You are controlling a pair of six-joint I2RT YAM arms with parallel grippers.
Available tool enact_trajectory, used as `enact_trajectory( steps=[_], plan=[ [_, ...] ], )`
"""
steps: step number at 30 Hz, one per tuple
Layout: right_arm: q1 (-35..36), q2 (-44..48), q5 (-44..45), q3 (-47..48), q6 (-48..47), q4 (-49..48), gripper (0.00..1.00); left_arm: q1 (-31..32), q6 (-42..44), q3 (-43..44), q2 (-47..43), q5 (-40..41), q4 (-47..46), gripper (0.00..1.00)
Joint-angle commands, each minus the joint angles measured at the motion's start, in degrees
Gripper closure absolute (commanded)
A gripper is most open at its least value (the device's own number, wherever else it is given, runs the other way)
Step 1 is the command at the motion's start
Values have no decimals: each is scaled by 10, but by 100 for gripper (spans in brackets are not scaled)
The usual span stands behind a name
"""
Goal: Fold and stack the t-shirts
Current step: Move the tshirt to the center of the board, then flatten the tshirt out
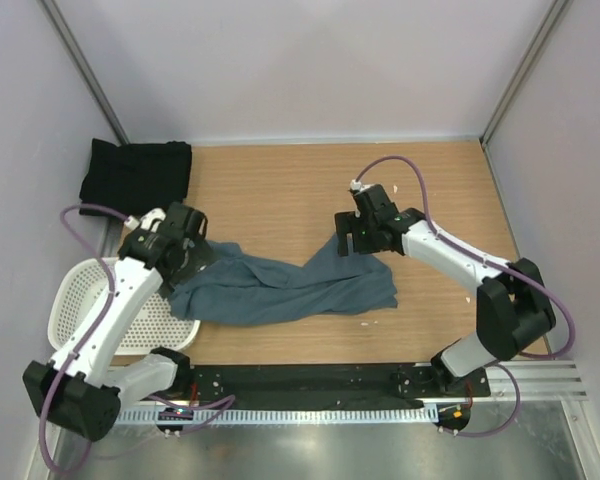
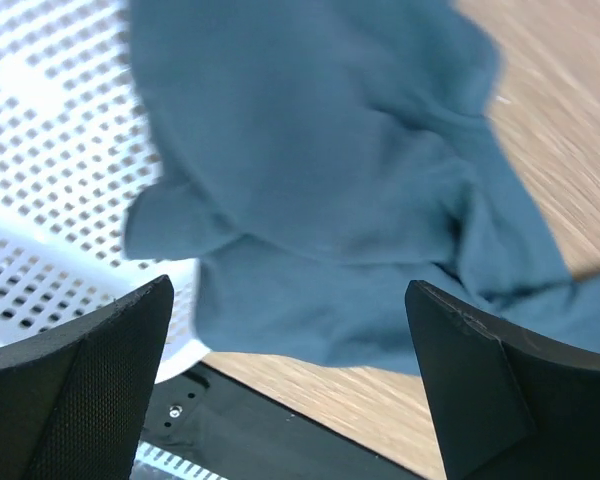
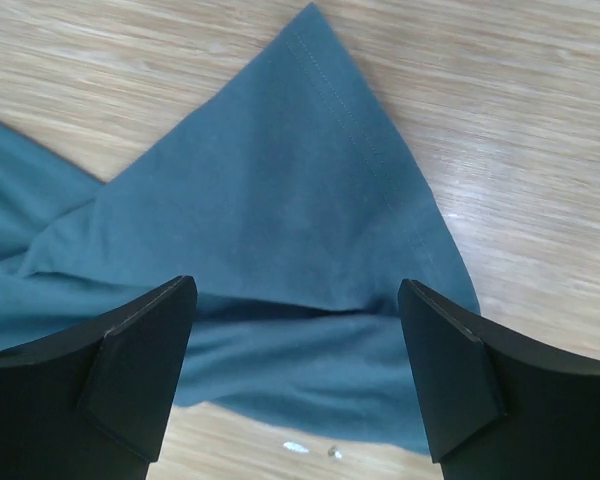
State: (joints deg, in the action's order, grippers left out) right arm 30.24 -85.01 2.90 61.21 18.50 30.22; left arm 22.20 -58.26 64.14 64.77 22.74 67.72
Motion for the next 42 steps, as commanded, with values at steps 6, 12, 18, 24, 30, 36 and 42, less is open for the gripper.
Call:
enact_trajectory(
  steps=[6, 12, 18, 24, 30, 36, 42],
  plan=[
    [10, -87, 35, -35, -28, -46, 21, -161, -18, -135, -113, -86, -72, 3],
    [10, -80, 51, -56, -24, -56, 25, -202, -8, -219, -143, -125, -144, 10],
    [10, -85, 67, -47, -27, -48, 25, -210, 3, -285, -156, -118, -202, 38],
    [10, -108, 84, -29, -22, -40, 35, -212, 35, -289, -174, -96, -249, 81],
    [9, -147, 94, -7, -16, -31, 64, -213, 89, -216, -178, -37, -207, 100],
    [4, -161, 143, 24, -20, -21, 99, -213, 146, -51, -148, -64, -163, 100],
    [-75, -148, 157, 61, 10, 12, 99, -194, 181, 97, -70, -153, -195, 100]
  ],
)
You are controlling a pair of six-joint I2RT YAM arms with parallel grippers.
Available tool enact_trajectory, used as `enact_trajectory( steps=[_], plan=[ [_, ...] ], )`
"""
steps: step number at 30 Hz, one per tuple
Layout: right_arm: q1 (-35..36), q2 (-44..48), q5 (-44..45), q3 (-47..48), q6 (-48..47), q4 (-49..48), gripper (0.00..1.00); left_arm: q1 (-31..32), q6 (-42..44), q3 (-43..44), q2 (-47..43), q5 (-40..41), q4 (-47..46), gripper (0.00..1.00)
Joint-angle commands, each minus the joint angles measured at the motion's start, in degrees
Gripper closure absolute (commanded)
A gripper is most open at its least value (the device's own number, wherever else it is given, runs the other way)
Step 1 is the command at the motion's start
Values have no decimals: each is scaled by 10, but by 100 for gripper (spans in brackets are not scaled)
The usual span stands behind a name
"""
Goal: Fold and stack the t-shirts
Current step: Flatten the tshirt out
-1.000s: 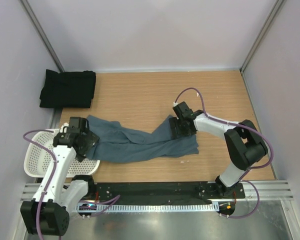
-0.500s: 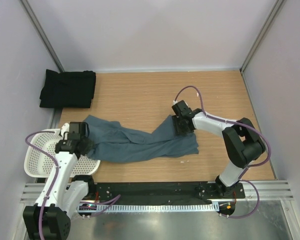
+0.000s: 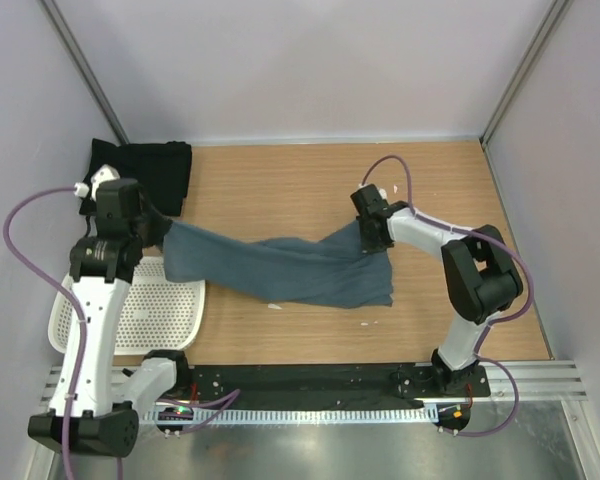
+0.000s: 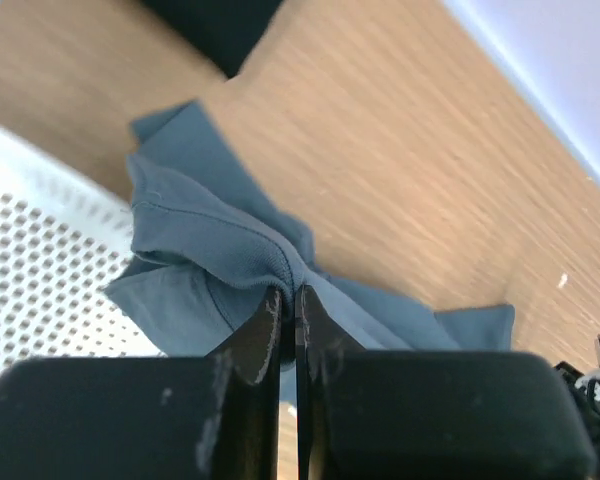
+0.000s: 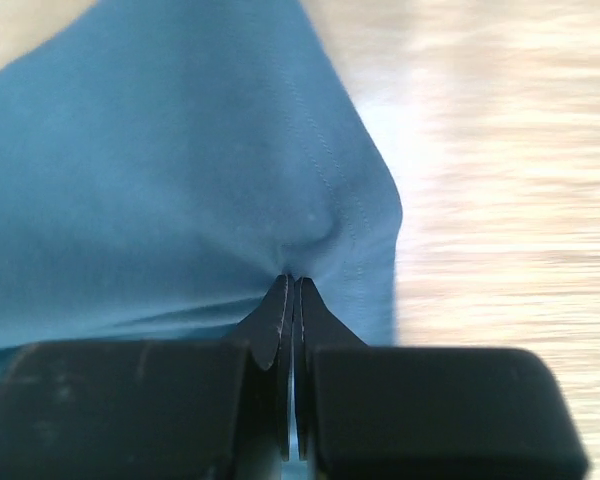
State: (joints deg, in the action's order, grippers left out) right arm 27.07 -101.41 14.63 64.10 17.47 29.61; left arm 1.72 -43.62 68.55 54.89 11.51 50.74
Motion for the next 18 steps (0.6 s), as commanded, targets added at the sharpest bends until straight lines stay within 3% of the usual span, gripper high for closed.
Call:
enact_trajectory(
  steps=[1, 5, 9, 18],
  plan=[
    [-58, 21, 43, 35, 23, 20, 99, 37, 40, 92, 57, -37, -27, 100],
    [-148, 58, 64, 40, 31, 39, 99, 132, 76, 187, 140, -8, -52, 100],
    [-192, 92, 98, 58, 10, 58, 99, 205, 80, 256, 223, -9, -65, 100],
    [-203, 189, 122, 175, -8, 103, 99, 216, 133, 377, 256, -71, -84, 100]
  ],
)
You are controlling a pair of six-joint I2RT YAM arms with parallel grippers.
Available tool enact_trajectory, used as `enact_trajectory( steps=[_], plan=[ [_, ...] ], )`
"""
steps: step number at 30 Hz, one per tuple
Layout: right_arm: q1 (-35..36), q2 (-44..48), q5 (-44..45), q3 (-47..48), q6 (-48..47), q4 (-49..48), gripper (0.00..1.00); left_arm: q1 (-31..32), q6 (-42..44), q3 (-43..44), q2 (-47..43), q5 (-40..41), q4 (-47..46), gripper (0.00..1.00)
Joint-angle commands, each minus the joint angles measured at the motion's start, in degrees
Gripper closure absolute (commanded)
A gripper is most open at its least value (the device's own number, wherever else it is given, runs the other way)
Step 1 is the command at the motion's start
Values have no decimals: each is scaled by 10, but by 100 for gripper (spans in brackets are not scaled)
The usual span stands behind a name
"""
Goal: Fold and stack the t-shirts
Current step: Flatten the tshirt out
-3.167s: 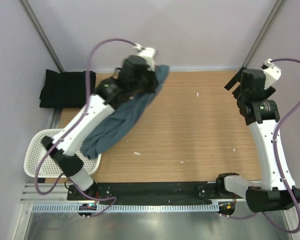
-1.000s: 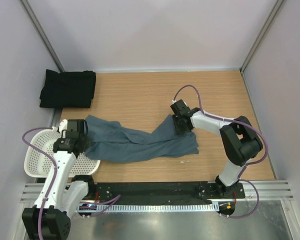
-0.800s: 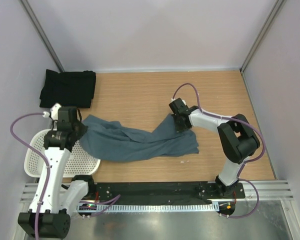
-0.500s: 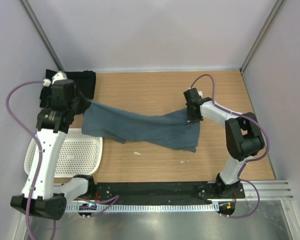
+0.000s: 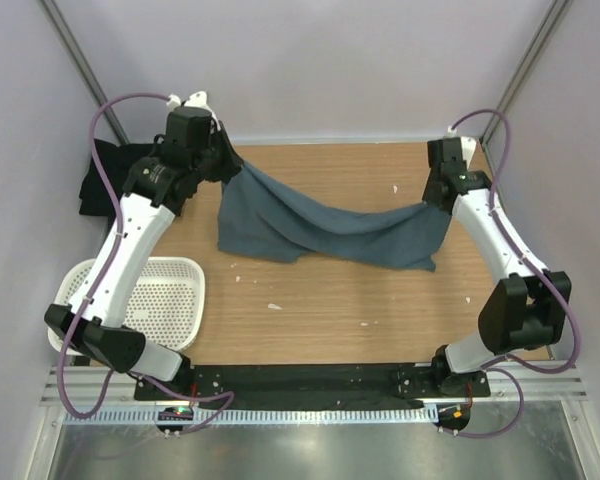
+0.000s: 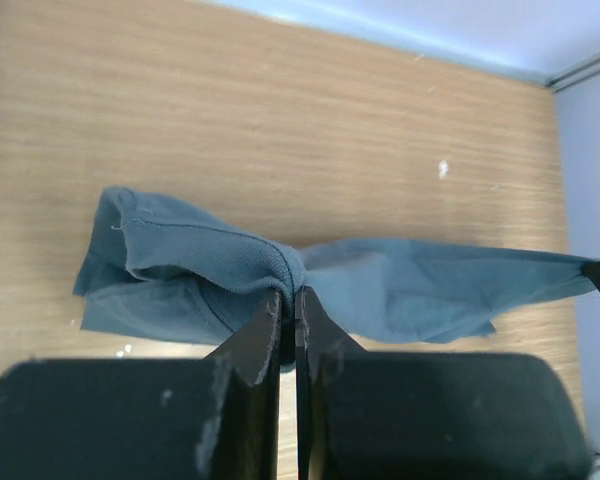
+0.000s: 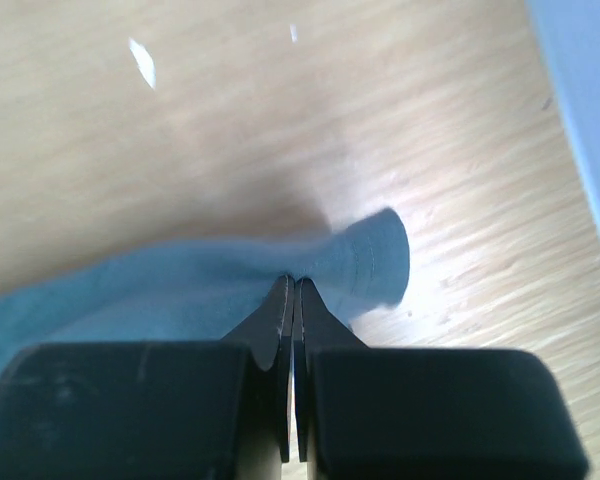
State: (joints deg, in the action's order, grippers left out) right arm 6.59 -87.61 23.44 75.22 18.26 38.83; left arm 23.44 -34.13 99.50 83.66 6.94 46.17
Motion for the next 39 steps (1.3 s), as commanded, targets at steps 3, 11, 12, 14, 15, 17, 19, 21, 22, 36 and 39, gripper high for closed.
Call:
enact_trajectory(
  steps=[3, 11, 12, 14, 15, 17, 19, 21, 22, 36, 39],
  plan=[
    [1, 67, 49, 131, -28, 41, 99, -2, 63, 110, -38, -14, -15, 100],
    [2, 98, 97, 311, -69, 83, 99, -2, 101, 325, -24, 2, 35, 100],
    [2, 104, 97, 326, -77, 85, 99, -2, 94, 331, -28, 1, 34, 100],
    [1, 116, 108, 365, -84, 99, 99, -2, 77, 330, -43, -3, 37, 100],
    [1, 120, 113, 376, -90, 104, 99, -2, 65, 329, -49, -9, 42, 100],
    [2, 130, 123, 409, -96, 129, 99, -2, 52, 330, -60, -11, 76, 100],
    [1, 132, 130, 445, -100, 159, 99, -2, 28, 325, -63, 0, 114, 100],
    [1, 133, 134, 448, -101, 205, 99, -2, 10, 274, -71, 4, 169, 100],
    [2, 137, 133, 415, -102, 213, 99, -2, -14, 246, -74, 3, 185, 100],
    [1, 217, -30, -195, 20, -13, 99, 109, -121, -397, -155, -11, -15, 100],
    [2, 180, -27, -220, 14, -17, 99, 128, -117, -428, -127, -10, -26, 100]
  ],
)
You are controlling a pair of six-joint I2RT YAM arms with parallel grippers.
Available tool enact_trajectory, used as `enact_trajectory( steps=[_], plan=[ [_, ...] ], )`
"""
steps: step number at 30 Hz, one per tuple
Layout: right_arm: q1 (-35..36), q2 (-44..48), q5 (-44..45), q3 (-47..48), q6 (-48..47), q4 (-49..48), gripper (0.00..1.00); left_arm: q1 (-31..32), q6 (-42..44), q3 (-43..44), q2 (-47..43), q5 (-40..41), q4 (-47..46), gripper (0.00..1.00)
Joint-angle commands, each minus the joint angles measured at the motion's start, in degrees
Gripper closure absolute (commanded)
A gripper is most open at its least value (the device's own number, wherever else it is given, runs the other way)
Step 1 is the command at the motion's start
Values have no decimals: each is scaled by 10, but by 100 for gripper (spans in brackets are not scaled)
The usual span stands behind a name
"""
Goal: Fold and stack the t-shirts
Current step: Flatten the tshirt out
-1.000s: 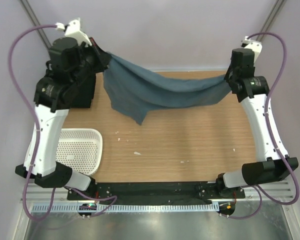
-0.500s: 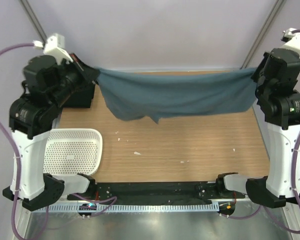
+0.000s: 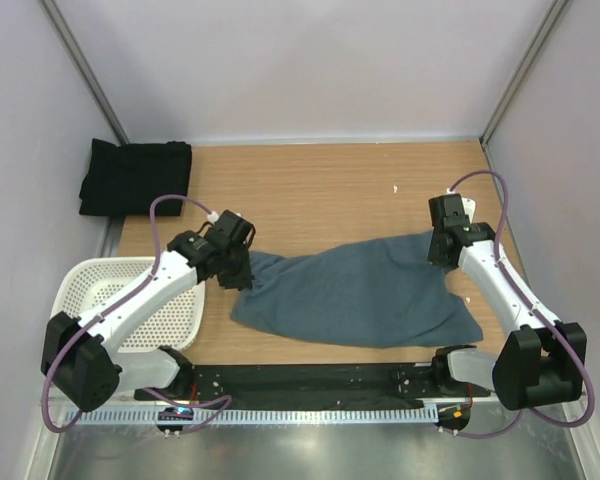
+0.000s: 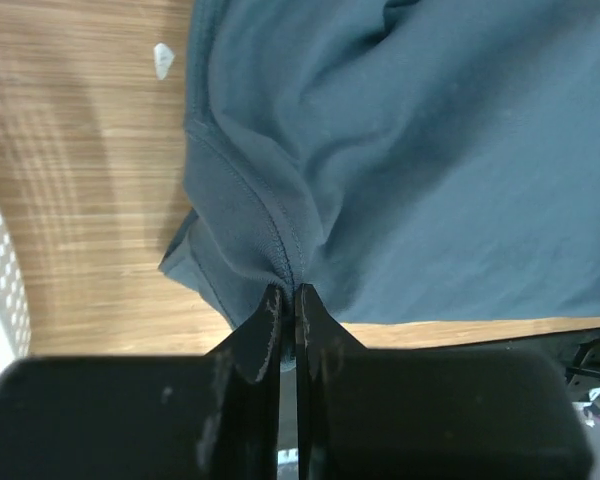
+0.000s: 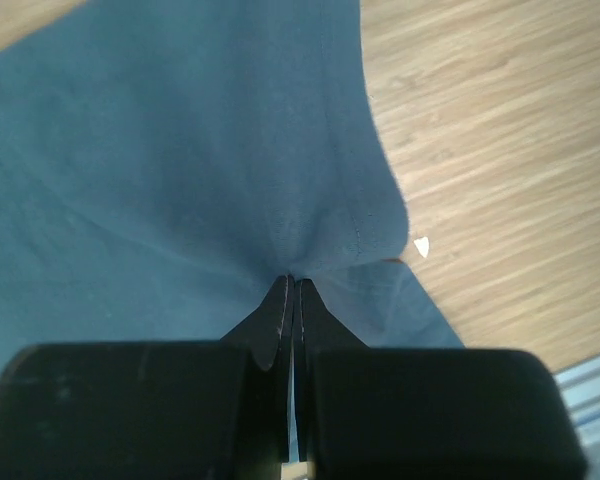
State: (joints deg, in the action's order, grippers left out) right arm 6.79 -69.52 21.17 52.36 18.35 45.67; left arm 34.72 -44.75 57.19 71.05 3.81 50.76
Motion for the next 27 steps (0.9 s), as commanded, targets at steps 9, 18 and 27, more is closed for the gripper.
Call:
enact_trajectory(
  steps=[9, 18, 27],
  plan=[
    [-4, -89, 7, 0, 78, -8, 99, 86, -35, 9, 23, 6, -1, 21],
    [-5, -130, 53, 74, 82, 74, 99, -13, -43, 152, 108, 73, 51, 0],
    [-14, -140, 57, 83, 92, 73, 99, -82, -29, 152, 251, 33, -98, 0]
  ],
)
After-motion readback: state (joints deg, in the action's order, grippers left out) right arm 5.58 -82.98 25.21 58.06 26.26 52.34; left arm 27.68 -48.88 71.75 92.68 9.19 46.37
